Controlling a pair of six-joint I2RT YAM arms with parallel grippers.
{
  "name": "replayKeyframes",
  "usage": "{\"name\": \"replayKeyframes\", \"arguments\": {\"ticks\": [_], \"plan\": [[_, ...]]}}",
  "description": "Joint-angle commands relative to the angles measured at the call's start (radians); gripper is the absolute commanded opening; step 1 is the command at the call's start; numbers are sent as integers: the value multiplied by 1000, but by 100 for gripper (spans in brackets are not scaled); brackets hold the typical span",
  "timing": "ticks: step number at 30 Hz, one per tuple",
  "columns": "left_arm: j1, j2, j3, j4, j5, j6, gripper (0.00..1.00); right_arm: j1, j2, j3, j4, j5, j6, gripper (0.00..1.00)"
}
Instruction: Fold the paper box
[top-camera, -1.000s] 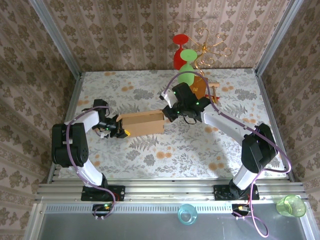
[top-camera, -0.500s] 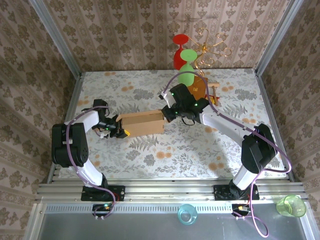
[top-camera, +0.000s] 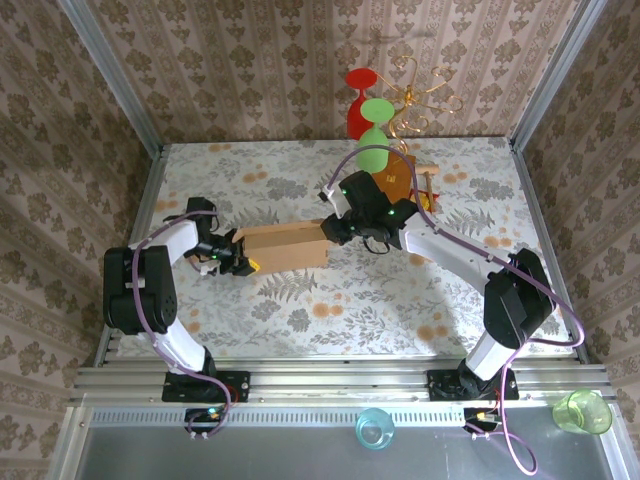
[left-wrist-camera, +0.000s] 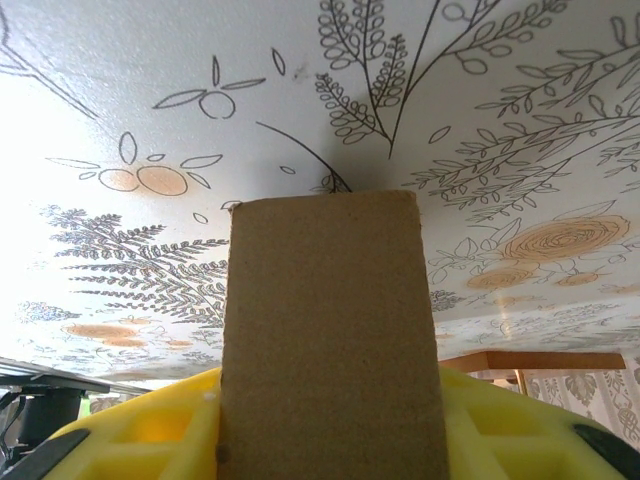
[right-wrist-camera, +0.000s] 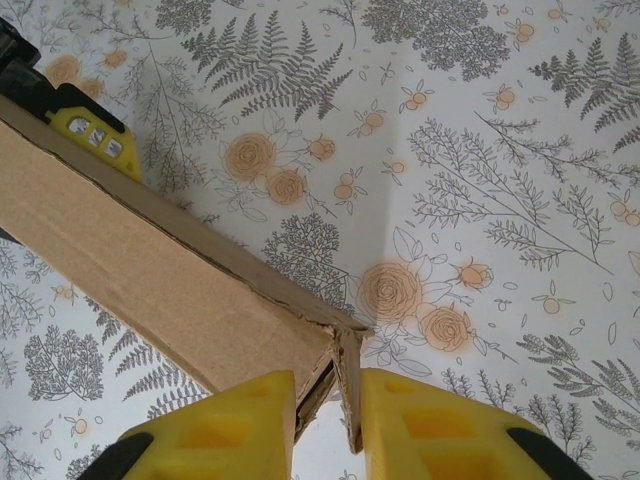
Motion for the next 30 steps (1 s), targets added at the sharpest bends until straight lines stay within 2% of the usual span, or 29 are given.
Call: {"name": "replayKeyframes", "arguments": {"ticks": [1, 21, 30], "plan": [[-1, 30, 0, -82, -187, -3, 0, -6, -7, 5, -5, 11, -14, 20], [-5, 40, 2, -62, -179, -10, 0, 5, 13, 39, -26, 17, 41, 0], [-6, 39, 0, -56, -180, -22, 0, 21, 11, 50, -49, 25, 156, 0]]}}
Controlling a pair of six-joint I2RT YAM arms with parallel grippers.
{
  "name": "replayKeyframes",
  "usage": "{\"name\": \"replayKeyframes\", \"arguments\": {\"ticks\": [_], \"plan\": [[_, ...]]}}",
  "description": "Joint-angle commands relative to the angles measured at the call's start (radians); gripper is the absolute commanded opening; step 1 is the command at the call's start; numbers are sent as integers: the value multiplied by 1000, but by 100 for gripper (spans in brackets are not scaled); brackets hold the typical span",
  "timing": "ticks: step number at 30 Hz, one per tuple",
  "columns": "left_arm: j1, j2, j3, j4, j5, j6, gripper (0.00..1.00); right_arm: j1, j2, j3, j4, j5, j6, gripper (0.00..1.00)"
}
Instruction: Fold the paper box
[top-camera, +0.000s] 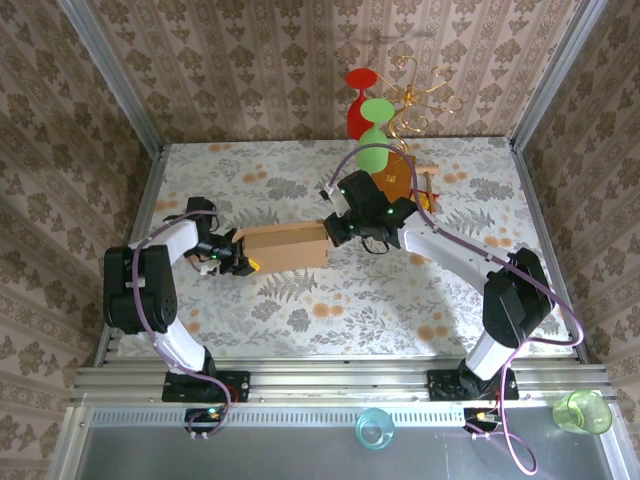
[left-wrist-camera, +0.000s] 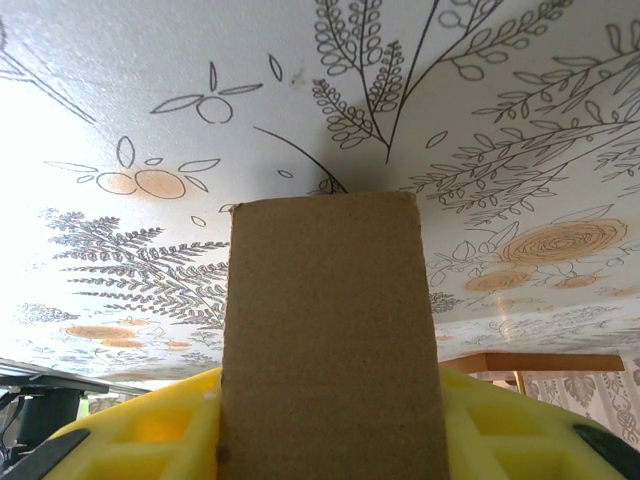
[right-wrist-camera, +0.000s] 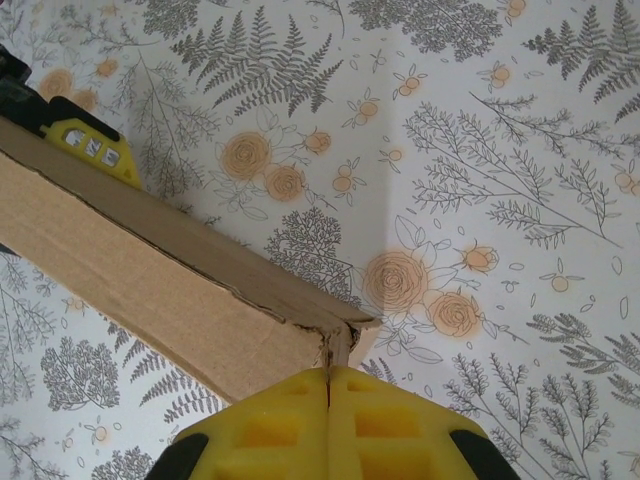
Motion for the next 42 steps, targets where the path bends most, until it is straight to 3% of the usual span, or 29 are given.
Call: {"name": "replayKeyframes", "arguments": {"ticks": [1, 21, 42], "plan": [[-6, 34, -1, -54, -178, -23, 0, 14, 4, 32, -23, 16, 79, 0], [-14, 39, 0, -38, -171, -34, 0, 55, 33, 72, -22, 67, 296, 0], [-16, 43, 0, -26, -167, -37, 0, 86, 13, -57, 103, 122, 357, 0]]}}
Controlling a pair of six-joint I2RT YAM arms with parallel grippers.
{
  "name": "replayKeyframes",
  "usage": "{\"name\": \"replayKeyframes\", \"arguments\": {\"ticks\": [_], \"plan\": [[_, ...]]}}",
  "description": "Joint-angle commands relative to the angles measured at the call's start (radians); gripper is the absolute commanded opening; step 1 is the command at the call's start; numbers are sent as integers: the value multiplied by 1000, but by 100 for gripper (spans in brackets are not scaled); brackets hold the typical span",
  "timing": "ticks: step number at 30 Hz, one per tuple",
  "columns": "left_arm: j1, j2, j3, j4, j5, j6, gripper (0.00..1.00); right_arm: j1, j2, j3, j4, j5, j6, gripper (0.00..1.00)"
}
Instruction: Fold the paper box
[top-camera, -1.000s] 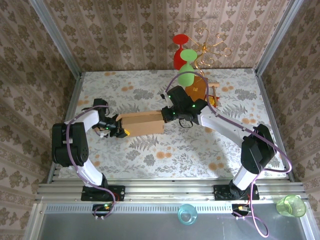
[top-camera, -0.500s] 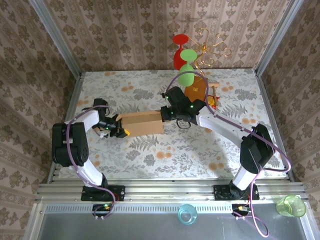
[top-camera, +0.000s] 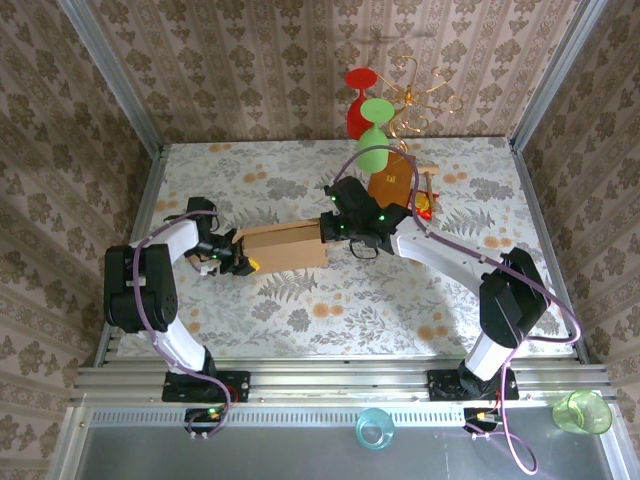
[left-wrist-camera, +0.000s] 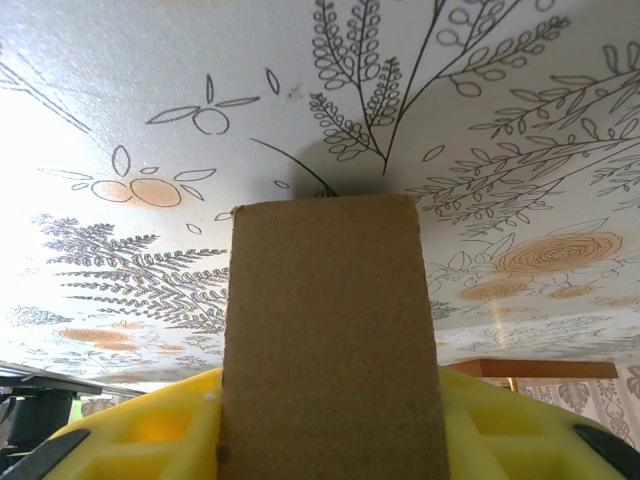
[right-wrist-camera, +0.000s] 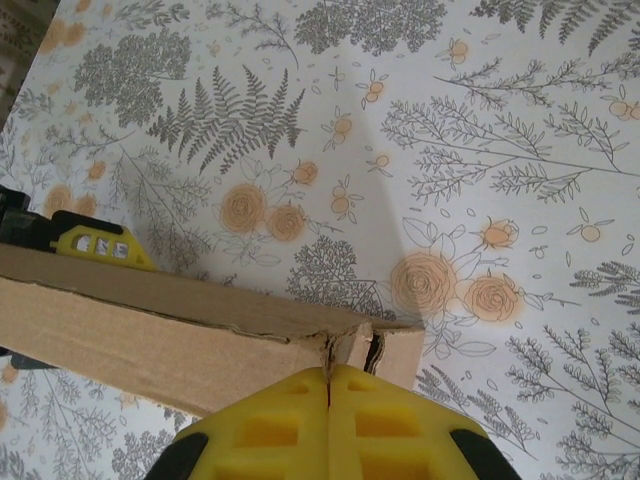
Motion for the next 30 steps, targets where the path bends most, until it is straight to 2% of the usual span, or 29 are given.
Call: {"name": "replayKeyframes", "arguments": {"ticks": [1, 10, 17, 23, 30], "plan": [[-11, 37, -1, -37, -163, -14, 0, 29, -4, -52, 39, 2, 11, 0], [-7, 19, -51, 89, -148, -31, 0, 30, -8, -103, 76, 55, -18, 0], [17, -55, -111, 208, -165, -37, 16, 49, -16, -107, 72, 88, -33, 0], [40, -152, -137, 256, -220, 28, 42, 50, -8, -118, 67, 110, -40, 0], [42, -163, -143, 309, -182, 43, 45, 49, 26, -94, 67, 106, -40, 0]]}}
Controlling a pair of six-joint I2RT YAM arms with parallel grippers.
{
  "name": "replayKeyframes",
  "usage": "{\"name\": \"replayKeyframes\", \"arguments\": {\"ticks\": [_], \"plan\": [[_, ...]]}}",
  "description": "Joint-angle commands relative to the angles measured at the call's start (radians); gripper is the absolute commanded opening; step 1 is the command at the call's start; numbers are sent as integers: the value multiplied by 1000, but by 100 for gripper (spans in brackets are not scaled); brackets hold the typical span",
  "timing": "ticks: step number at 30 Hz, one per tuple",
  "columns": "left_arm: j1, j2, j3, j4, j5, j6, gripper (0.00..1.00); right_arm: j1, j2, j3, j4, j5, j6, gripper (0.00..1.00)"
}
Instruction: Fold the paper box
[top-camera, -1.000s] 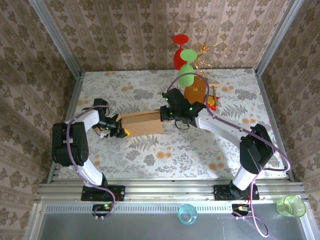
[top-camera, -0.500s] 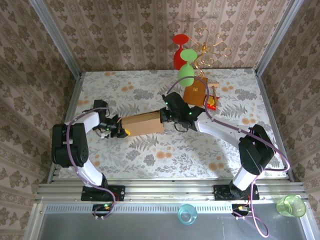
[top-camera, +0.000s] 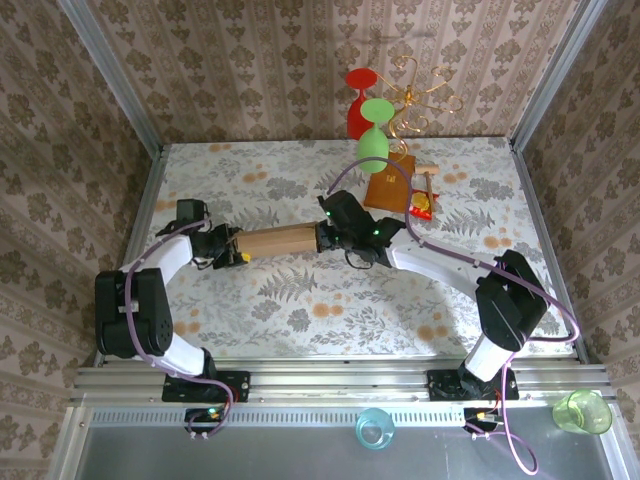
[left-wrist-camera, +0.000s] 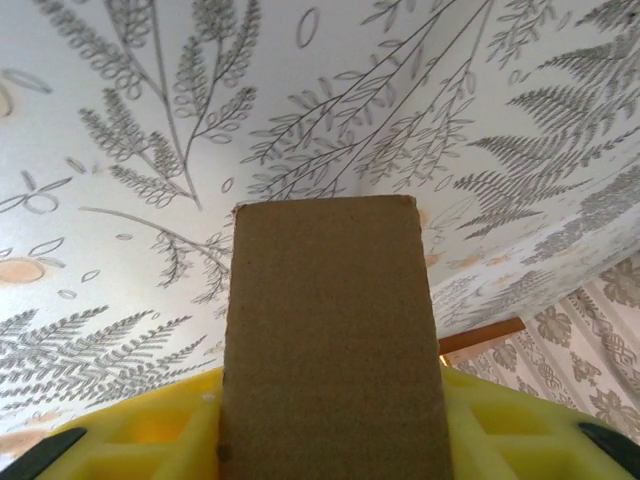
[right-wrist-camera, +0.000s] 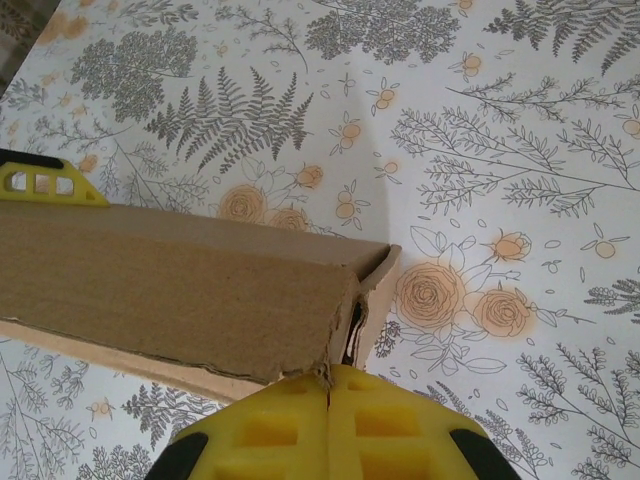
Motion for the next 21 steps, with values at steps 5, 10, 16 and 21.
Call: {"name": "replayKeyframes", "arguments": {"ticks": [5, 10, 16, 21], "plan": [[14, 46, -20, 91, -21, 11, 38, 2, 55, 20, -47, 21, -9, 0], [12, 89, -38, 169, 42, -77, 41, 0, 75, 50, -51, 22, -17, 0], [27, 116, 64, -3, 72, 0, 48, -27, 118, 128, -97, -3, -23, 0], [66, 155, 129, -121, 122, 80, 100, -57, 164, 203, -148, -40, -38, 0]]}}
